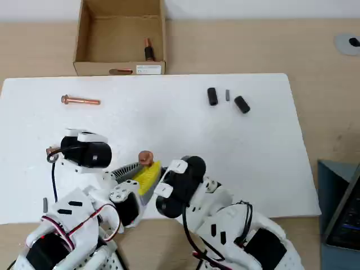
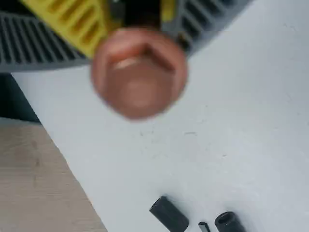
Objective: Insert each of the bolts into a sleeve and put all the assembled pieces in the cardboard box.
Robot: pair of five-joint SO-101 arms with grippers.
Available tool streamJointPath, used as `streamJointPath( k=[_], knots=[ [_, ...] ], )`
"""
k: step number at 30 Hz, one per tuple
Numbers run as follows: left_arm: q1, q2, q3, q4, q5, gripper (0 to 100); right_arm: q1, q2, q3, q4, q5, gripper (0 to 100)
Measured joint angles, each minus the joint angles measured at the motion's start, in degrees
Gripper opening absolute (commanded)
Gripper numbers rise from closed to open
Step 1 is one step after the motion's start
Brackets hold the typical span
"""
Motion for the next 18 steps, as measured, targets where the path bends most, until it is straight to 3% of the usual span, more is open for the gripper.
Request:
streamJointPath(
  k=[10,18],
  knots=[
    [-2.2,0.2,0.0,0.0,0.0,14,0.0,0.0,0.0,0.0,0.1,0.9],
    [-6.9,0.0,0.0,0.0,-4.3,14,0.0,0.0,0.0,0.0,0.1,0.9]
  ],
)
